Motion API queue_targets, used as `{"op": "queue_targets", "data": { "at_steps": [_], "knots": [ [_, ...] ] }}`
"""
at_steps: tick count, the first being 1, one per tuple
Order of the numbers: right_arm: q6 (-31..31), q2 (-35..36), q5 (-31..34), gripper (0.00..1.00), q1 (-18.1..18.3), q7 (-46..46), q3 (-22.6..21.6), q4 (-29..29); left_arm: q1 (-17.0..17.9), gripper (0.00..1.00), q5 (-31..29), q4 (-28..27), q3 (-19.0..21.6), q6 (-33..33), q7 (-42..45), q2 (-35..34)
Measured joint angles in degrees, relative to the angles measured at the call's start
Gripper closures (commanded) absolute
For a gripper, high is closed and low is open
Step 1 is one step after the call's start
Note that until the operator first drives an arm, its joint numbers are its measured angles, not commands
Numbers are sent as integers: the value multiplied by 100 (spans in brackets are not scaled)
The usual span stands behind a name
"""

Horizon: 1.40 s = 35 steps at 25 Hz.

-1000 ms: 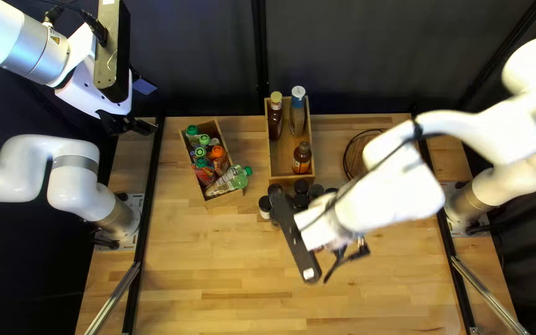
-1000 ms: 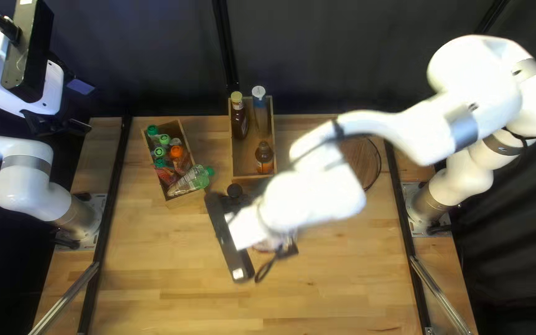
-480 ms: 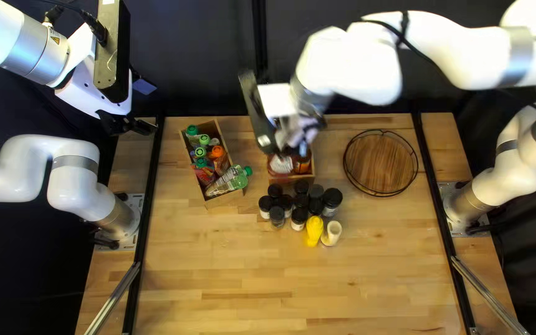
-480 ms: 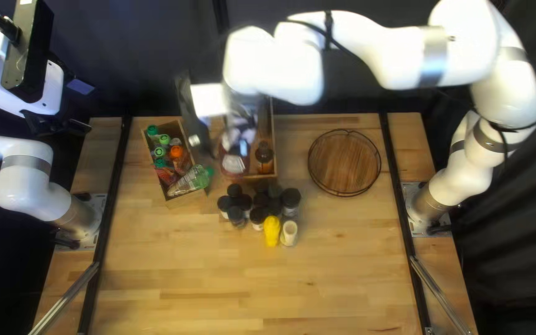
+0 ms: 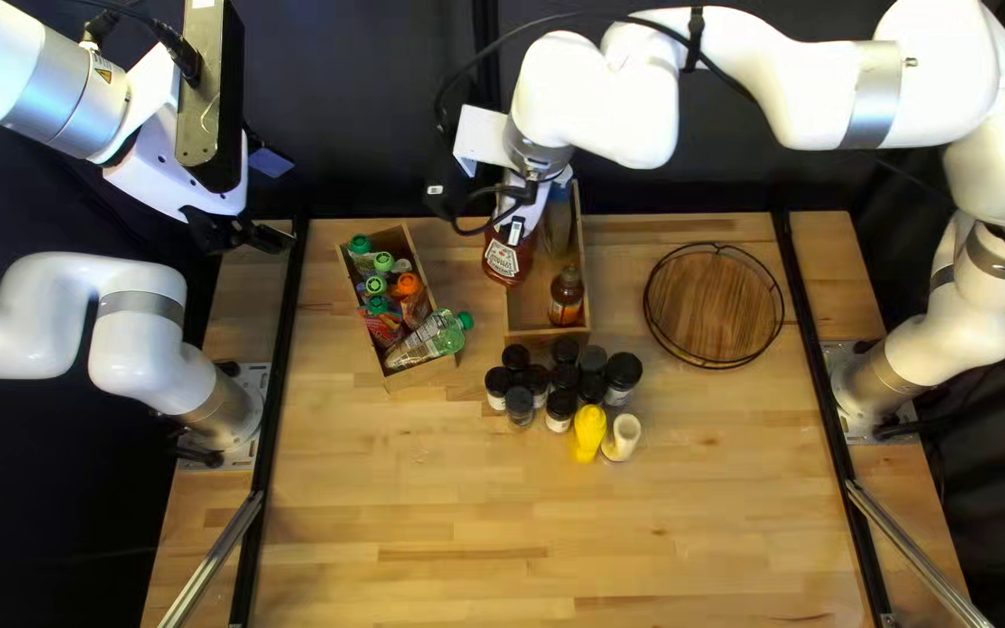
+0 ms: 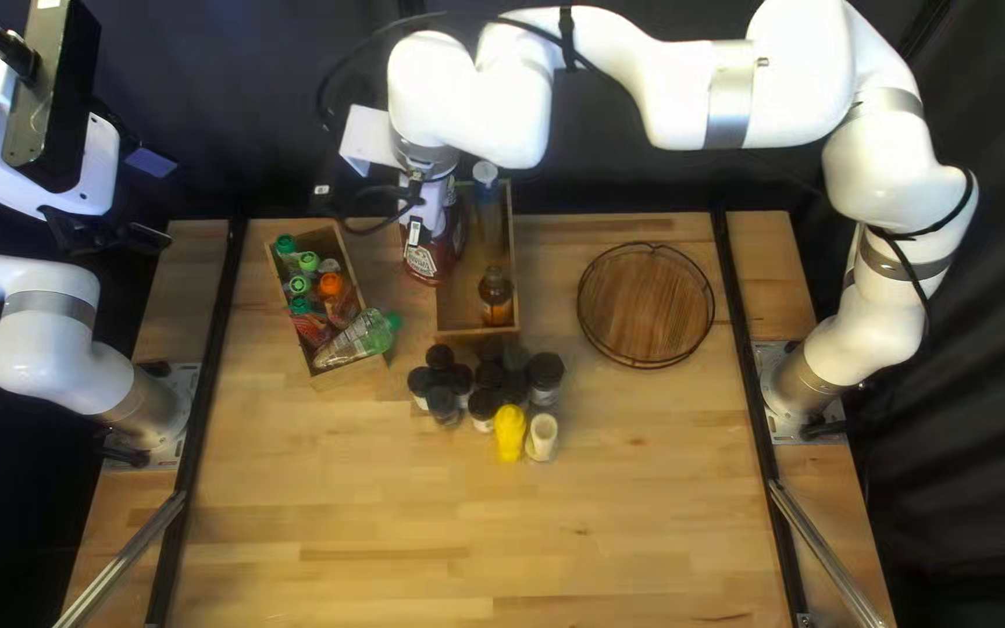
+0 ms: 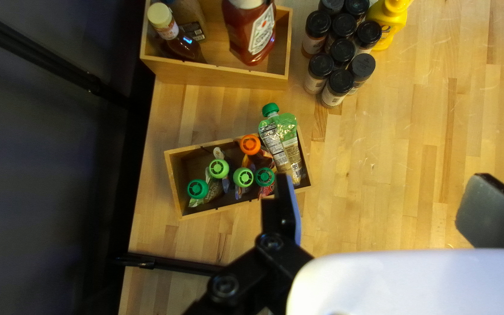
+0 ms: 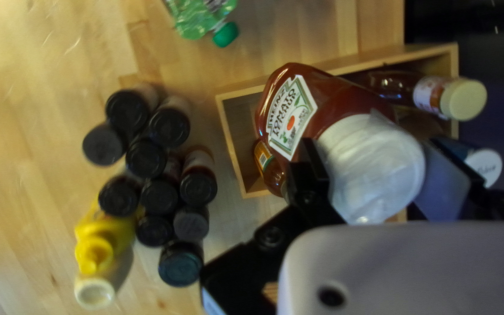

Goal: Separate condiments, baby food and spices and place it in 3 different racks/containers

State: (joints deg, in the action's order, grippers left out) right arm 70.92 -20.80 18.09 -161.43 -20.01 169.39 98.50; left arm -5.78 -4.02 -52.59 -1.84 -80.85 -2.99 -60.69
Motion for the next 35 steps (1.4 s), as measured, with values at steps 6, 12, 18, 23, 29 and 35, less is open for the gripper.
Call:
{"op": "queue_targets", "data": {
  "at_steps": [6,12,18,23,29,35],
  "knots": [
    [19,-52,250,100,-209,-1278,187,-244,0,0,0,0,0,0,0,0],
    [20,-186,378,100,-314,-1879,290,-306,0,0,0,0,0,0,0,0],
    [-106,-209,441,100,-308,-2119,359,-519,0,0,0,0,0,0,0,0],
    [-263,-280,464,100,-274,-2202,398,-665,0,0,0,0,0,0,0,0],
    [-421,-359,449,99,-232,-2225,411,-774,0,0,0,0,0,0,0,0],
    [-607,-435,348,2,-136,-2106,393,-844,0,0,0,0,0,0,0,0]
  ]
}}
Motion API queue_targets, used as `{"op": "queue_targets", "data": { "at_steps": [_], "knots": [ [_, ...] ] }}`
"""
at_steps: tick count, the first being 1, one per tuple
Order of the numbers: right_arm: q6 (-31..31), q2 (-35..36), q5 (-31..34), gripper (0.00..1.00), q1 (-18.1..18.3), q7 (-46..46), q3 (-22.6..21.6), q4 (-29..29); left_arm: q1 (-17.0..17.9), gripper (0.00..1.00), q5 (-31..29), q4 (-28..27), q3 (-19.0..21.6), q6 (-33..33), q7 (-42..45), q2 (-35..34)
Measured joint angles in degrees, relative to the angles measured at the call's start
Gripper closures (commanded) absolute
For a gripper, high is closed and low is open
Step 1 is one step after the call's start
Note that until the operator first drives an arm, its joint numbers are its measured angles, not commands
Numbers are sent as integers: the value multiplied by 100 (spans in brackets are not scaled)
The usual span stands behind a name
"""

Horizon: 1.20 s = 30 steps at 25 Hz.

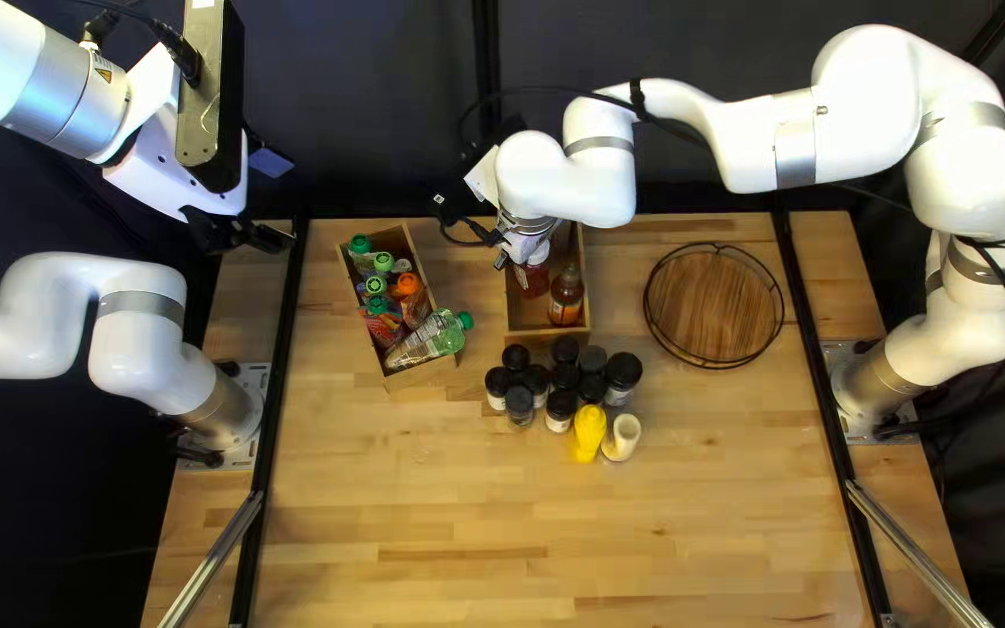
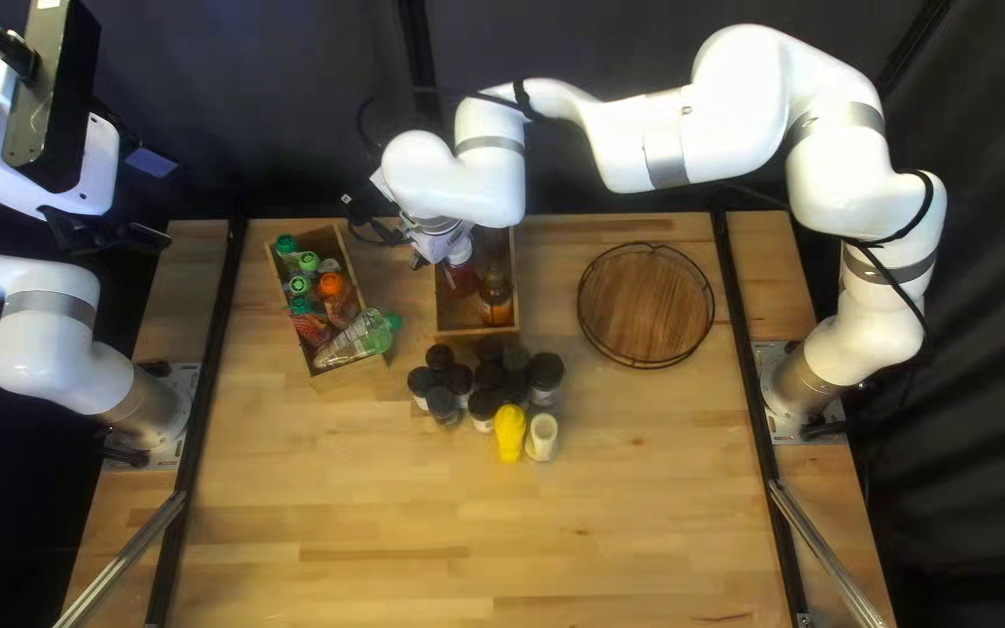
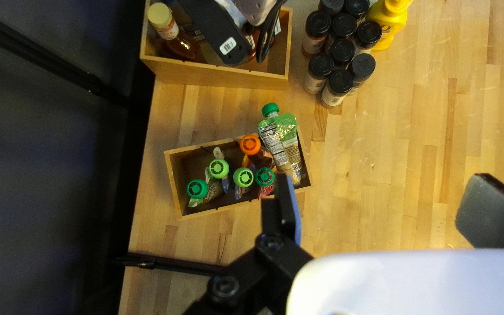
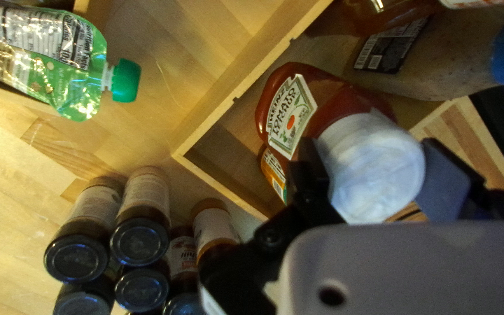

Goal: Separate condiments, baby food and spices and place it in 3 different racks/containers

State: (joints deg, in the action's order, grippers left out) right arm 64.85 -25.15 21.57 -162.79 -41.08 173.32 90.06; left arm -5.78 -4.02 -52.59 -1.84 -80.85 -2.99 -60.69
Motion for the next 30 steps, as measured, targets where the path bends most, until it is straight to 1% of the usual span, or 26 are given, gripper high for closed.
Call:
{"op": "queue_targets", "data": {
  "at_steps": [1,7,13,18,24,27,30],
  "knots": [
    [-20,-14,-18,0,16,26,-5,-3,0,0,0,0,0,0,0,0],
    [7,91,-91,0,34,154,-62,-30,0,0,0,0,0,0,0,0],
    [235,553,-122,0,-104,188,-199,-125,0,0,0,0,0,0,0,0],
    [337,1167,-214,0,-246,174,-367,-503,0,0,0,0,0,0,0,0],
    [102,2071,-708,0,-430,414,-663,-1344,0,0,0,0,0,0,0,0],
    [10,2261,-903,0,-628,390,-871,-1570,0,0,0,0,0,0,0,0],
    [-22,2284,-996,0,-840,249,-1078,-1670,0,0,0,0,0,0,0,0]
  ]
}}
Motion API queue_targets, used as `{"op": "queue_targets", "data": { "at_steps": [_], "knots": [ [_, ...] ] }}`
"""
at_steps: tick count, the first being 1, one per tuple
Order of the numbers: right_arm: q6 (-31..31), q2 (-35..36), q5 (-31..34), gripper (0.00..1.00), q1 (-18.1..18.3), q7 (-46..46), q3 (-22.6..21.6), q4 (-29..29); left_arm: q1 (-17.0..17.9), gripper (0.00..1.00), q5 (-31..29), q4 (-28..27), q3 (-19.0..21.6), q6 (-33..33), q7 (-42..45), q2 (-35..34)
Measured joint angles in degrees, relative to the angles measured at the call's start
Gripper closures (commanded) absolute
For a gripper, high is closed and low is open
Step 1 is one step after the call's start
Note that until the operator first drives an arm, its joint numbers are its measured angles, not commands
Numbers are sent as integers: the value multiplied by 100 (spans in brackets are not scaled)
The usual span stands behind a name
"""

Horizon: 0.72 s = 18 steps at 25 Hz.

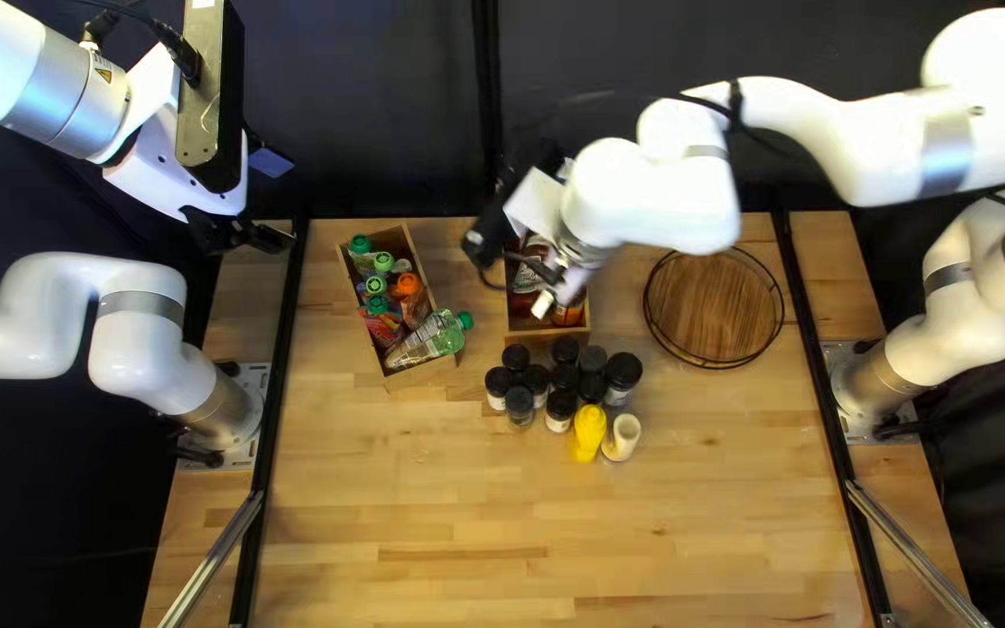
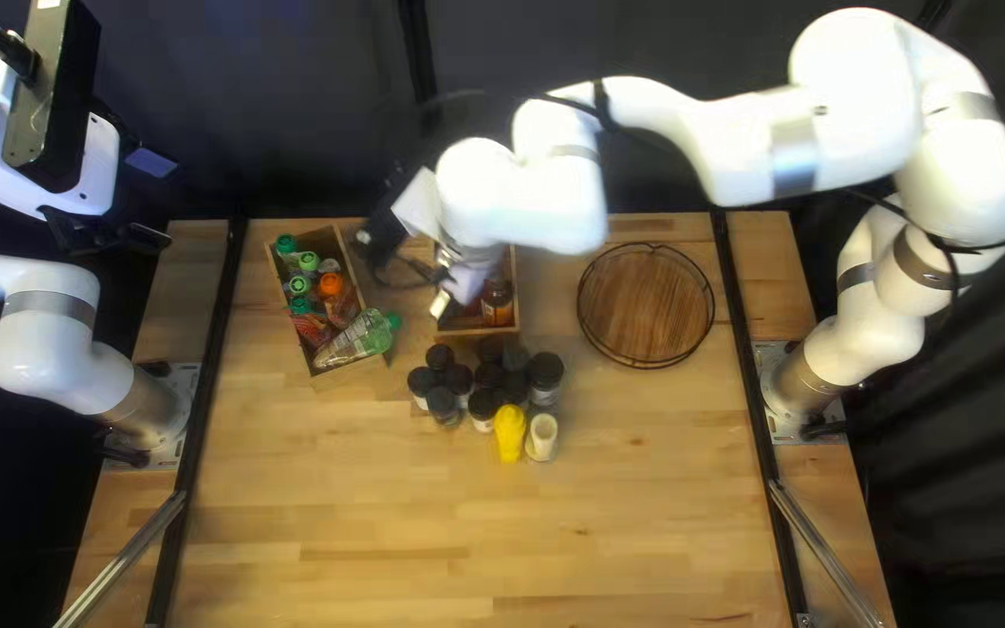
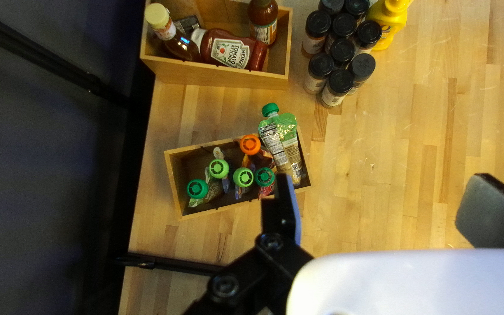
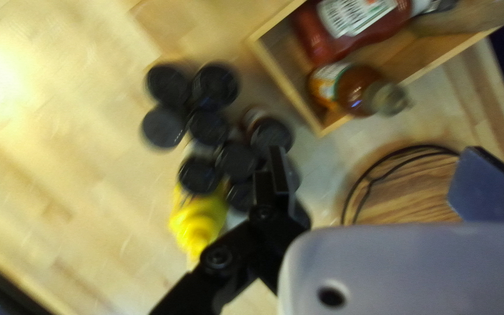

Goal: Separate condiments, baby food and spices and place it in 3 different racks/containers

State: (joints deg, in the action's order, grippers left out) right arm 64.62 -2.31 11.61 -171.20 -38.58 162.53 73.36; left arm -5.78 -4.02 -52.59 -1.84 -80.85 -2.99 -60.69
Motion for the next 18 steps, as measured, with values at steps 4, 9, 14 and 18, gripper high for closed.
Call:
{"op": "queue_targets", "data": {
  "at_steps": [4,9,14,18],
  "knots": [
    [-120,-32,-45,0,-197,-208,-186,-175,0,0,0,0,0,0,0,0],
    [-443,-141,-107,0,-274,-307,-263,-475,0,0,0,0,0,0,0,0],
    [-822,-404,-276,0,-217,-197,-244,-719,0,0,0,0,0,0,0,0],
    [-1001,-607,-345,0,-160,-110,-210,-803,0,0,0,0,0,0,0,0]
  ]
}}
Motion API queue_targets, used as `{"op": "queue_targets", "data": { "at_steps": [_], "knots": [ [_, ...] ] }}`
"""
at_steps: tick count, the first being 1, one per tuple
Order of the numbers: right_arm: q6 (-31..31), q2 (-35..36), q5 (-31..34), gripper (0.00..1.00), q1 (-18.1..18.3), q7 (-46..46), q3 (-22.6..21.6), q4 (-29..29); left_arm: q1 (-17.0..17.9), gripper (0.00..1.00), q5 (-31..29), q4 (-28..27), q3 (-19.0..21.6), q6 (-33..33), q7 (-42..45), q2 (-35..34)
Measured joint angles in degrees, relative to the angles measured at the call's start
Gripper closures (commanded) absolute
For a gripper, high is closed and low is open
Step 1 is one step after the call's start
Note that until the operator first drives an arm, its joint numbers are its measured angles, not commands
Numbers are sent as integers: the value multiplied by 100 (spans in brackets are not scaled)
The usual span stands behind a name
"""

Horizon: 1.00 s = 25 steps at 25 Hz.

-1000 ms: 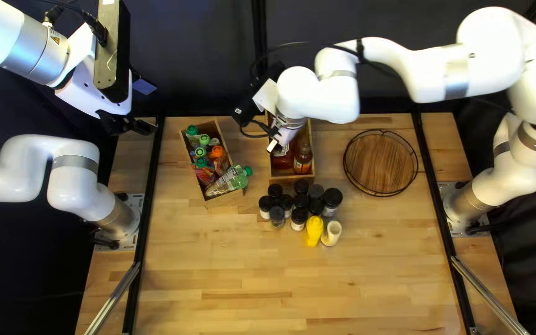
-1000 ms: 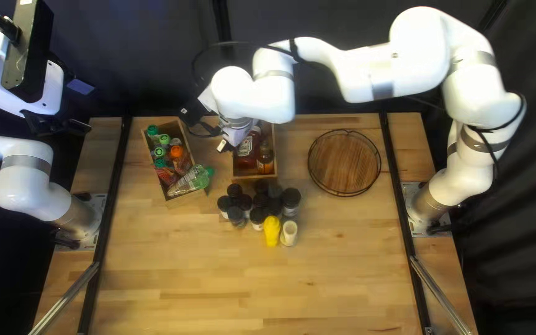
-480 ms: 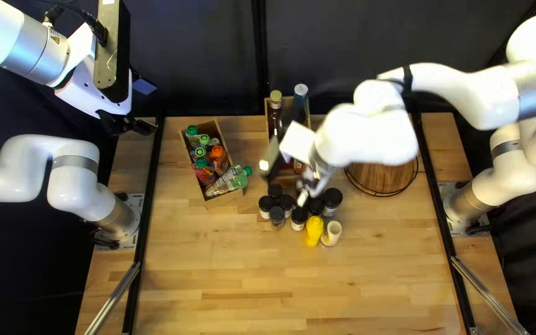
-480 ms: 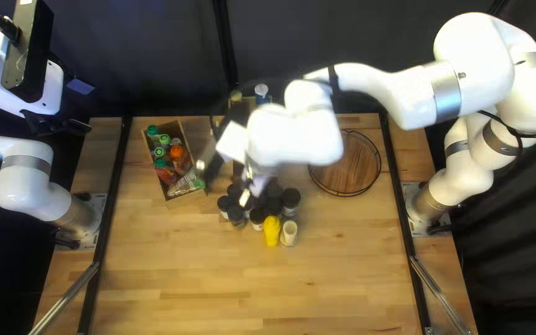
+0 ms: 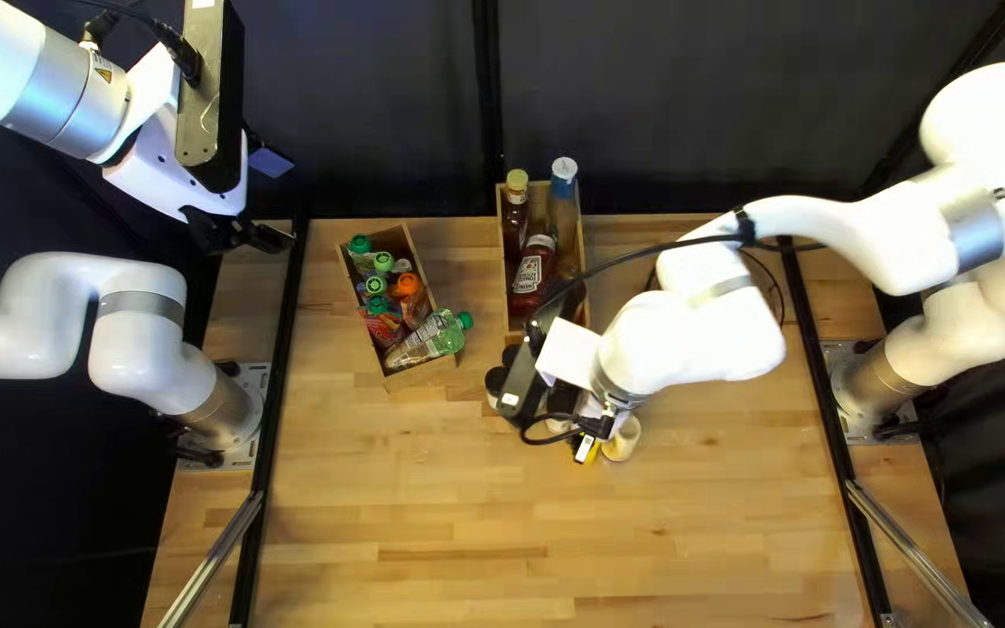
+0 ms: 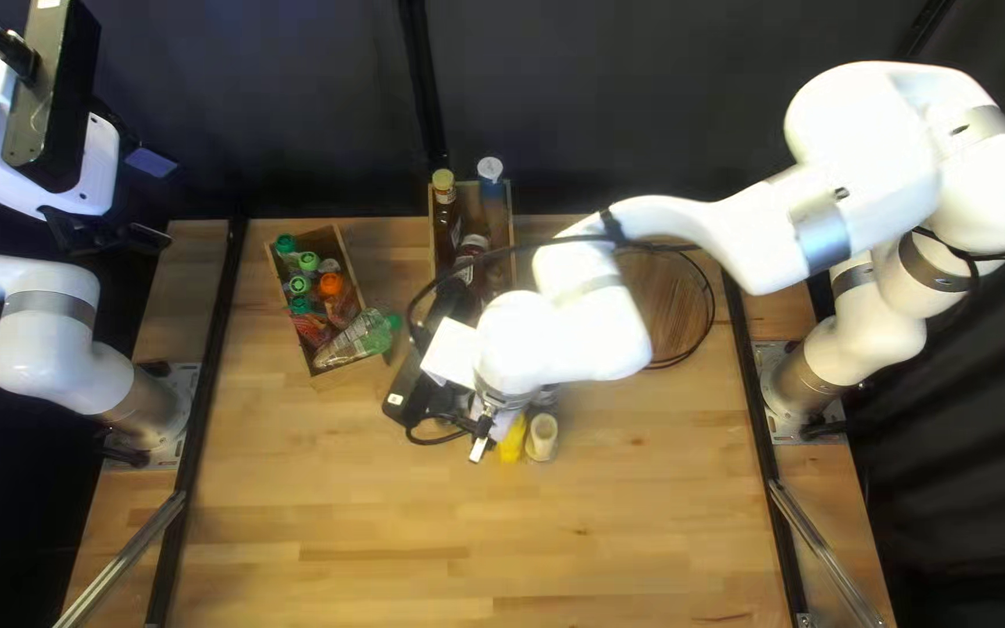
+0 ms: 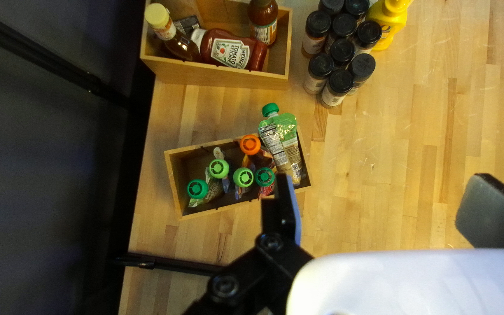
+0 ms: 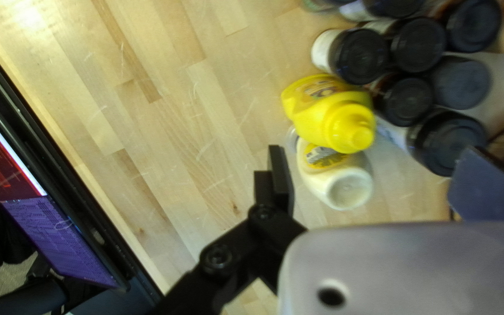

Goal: Separate condiments, baby food and spices and place it in 3 different racks/containers

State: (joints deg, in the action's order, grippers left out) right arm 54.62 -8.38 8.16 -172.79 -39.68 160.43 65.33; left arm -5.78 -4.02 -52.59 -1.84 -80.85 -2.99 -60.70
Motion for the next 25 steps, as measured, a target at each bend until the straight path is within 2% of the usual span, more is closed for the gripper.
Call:
{"op": "queue_targets", "data": {
  "at_steps": [18,19,20,21,23,25],
  "knots": [
    [-430,-200,4,0,96,-117,107,-378,0,0,0,0,0,0,0,0],
    [-469,-201,-1,5,90,-139,104,-417,0,0,0,0,0,0,0,0],
    [-509,-204,-6,19,86,-158,101,-453,0,0,0,0,0,0,0,0],
    [-542,-208,-10,91,82,-172,99,-480,0,0,0,0,0,0,0,0],
    [-600,-220,-6,98,73,-205,95,-525,0,0,0,0,0,0,0,0],
    [-606,-217,20,98,61,-236,95,-537,0,0,0,0,0,0,0,0]
  ]
}}
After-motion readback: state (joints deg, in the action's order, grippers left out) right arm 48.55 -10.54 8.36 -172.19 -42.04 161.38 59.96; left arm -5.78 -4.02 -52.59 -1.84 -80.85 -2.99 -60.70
